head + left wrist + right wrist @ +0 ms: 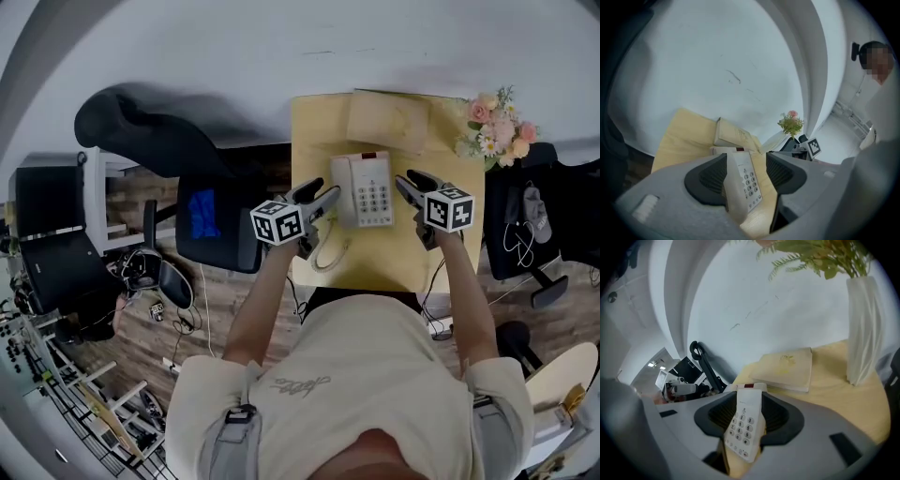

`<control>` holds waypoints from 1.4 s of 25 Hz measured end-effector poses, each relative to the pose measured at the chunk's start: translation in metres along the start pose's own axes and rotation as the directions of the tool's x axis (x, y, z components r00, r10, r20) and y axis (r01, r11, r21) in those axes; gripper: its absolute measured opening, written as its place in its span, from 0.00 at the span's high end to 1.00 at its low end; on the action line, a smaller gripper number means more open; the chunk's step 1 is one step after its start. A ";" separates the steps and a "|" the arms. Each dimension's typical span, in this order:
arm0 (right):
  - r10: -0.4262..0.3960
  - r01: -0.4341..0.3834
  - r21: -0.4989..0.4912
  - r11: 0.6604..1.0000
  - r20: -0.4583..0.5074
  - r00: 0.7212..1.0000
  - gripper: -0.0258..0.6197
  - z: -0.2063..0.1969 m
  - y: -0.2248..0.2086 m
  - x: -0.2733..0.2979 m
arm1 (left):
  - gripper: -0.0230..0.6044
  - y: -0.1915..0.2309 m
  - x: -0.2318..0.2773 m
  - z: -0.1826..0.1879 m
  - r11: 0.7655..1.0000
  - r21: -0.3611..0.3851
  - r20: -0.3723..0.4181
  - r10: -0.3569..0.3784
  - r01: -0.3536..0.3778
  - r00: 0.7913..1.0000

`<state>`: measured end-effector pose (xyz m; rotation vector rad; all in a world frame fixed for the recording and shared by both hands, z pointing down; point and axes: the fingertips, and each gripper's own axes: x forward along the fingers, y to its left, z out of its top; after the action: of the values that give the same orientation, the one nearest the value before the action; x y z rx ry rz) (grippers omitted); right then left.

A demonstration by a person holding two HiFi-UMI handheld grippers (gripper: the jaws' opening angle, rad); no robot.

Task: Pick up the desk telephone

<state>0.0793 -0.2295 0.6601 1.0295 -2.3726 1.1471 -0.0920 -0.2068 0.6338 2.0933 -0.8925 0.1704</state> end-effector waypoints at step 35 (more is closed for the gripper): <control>0.400 -0.265 0.454 0.850 -0.230 0.887 0.60 -0.052 -0.023 0.100 | 0.39 0.067 0.074 -0.050 0.784 -0.545 -0.046 -0.381 0.297 0.923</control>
<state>0.0255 -0.2460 0.7603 0.4763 -2.1438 1.8508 -0.0716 -0.2361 0.7397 1.6499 -0.3872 -0.1014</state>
